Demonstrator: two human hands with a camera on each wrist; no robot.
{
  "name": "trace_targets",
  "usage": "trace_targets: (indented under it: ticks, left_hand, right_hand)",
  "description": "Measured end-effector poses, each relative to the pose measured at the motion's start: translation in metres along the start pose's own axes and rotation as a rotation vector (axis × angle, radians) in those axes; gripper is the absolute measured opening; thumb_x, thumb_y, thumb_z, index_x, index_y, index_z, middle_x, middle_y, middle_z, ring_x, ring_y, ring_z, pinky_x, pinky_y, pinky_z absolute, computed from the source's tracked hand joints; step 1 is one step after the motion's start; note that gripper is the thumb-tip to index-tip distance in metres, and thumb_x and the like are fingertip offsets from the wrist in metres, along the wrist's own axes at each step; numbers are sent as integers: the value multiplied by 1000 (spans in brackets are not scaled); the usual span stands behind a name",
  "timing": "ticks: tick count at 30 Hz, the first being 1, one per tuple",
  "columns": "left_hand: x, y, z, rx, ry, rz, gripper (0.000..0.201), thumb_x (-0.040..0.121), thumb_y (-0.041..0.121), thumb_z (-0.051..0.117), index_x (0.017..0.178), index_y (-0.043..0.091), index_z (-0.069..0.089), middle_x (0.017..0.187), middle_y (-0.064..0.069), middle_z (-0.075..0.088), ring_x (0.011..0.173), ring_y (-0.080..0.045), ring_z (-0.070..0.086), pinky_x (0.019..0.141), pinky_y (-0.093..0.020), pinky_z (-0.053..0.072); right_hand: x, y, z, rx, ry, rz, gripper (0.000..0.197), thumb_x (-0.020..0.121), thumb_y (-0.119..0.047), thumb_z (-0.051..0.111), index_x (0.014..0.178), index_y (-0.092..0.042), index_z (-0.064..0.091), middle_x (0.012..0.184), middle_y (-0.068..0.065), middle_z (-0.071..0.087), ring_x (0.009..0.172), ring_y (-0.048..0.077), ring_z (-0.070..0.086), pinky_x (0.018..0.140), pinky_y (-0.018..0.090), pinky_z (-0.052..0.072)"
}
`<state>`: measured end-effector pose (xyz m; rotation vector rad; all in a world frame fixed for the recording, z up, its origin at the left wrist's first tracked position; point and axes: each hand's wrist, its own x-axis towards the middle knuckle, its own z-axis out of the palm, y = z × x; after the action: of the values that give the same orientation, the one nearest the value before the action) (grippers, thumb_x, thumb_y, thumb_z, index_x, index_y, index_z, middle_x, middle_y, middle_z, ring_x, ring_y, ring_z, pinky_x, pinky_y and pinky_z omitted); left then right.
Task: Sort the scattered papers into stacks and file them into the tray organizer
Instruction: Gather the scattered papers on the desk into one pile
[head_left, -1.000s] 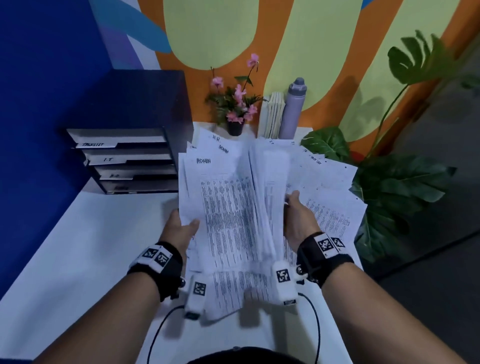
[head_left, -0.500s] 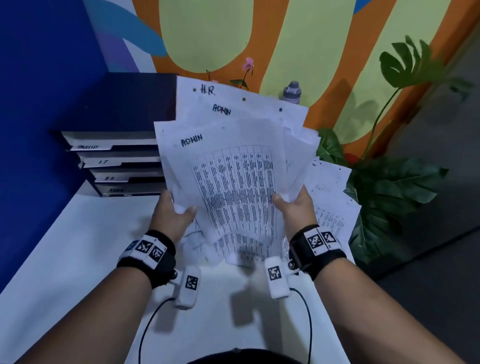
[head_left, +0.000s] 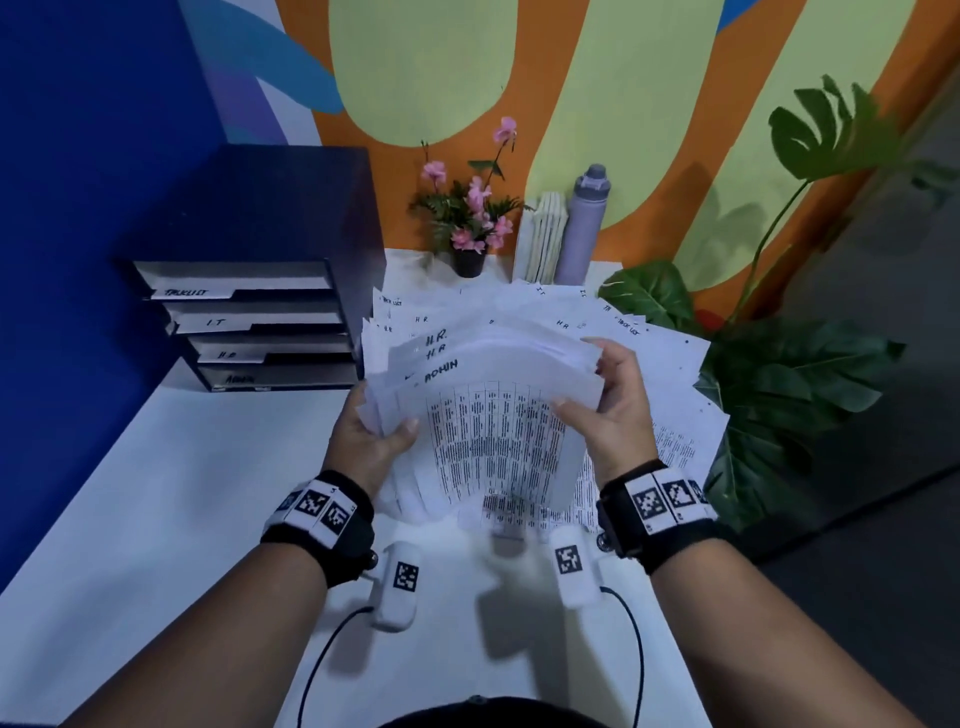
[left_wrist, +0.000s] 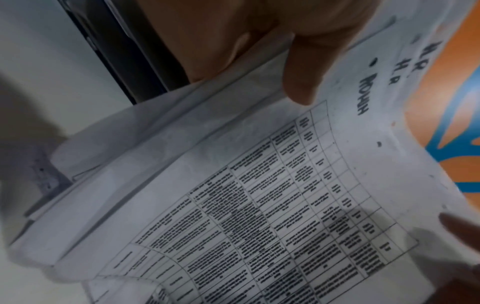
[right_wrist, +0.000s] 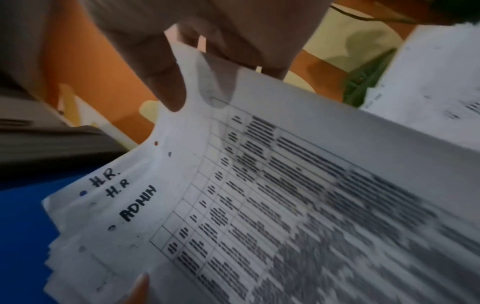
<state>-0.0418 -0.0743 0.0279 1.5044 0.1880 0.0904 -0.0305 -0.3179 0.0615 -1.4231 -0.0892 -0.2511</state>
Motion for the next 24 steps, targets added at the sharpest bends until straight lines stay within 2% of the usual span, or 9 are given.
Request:
trace_targets:
  ticks: [3,4,6,8,11,14,17,20,24]
  left_hand:
    - [-3,2,2,1,-20,-6,45,82,2,70,123,17,57,114,-2,69,109,-17,64,97,-42,48]
    - [-4,3,2,-4,-11,-22,44,81,7,73,121,17,59,111,0,70,104,-13,66,93,-35,49]
    - [-7,5,5,0,31,-53,42,78,13,76,116,18,61,105,4,71,94,-4,65,82,-25,47]
    - [-8,3,7,6,50,-74,43,75,11,78,114,14,61,105,1,70,94,-7,65,83,-28,50]
    - [-4,-1,7,-4,98,-109,43,75,3,77,114,8,61,104,-5,71,95,-17,68,92,-38,52]
    - [3,-4,8,-23,162,-126,40,77,-3,69,110,18,63,105,-2,71,100,-23,66,98,-46,48]
    - [6,1,15,-65,206,-133,35,74,-1,55,95,25,65,99,1,71,99,-24,64,95,-43,50]
    - [8,9,20,-125,229,-131,50,79,-16,39,102,22,61,99,0,68,91,-18,64,80,-28,52]
    - [10,9,19,-138,213,-129,69,65,-26,40,116,18,54,104,-8,67,98,-27,64,81,-39,55]
  right_hand:
    - [9,-12,0,-292,-101,-198,69,77,3,65,131,-36,48,124,1,54,113,9,53,96,29,44]
    - [11,-11,0,-431,-141,-273,67,80,-1,65,135,-34,46,126,2,53,118,4,50,100,21,40]
    - [14,-7,2,-618,-172,-369,53,86,-7,63,134,-24,52,122,-1,52,115,-4,49,97,8,36]
    - [12,-4,3,-637,-157,-385,45,84,-8,61,128,-16,59,117,-2,53,110,0,53,94,7,37]
    - [6,-5,2,-411,-109,-252,63,67,4,57,122,-27,54,119,0,56,110,9,55,94,19,43]
    - [0,0,5,-68,10,-17,76,58,11,53,113,-42,48,106,-2,55,91,8,58,75,30,52]
    - [-1,14,14,44,134,191,63,58,17,49,102,-28,55,91,2,52,78,16,52,57,27,45]
    - [1,21,20,147,228,295,43,47,9,50,82,-15,56,78,7,54,72,21,51,58,26,41]
    - [-3,21,18,62,104,307,53,42,7,52,85,-22,65,85,0,62,79,19,55,60,26,44]
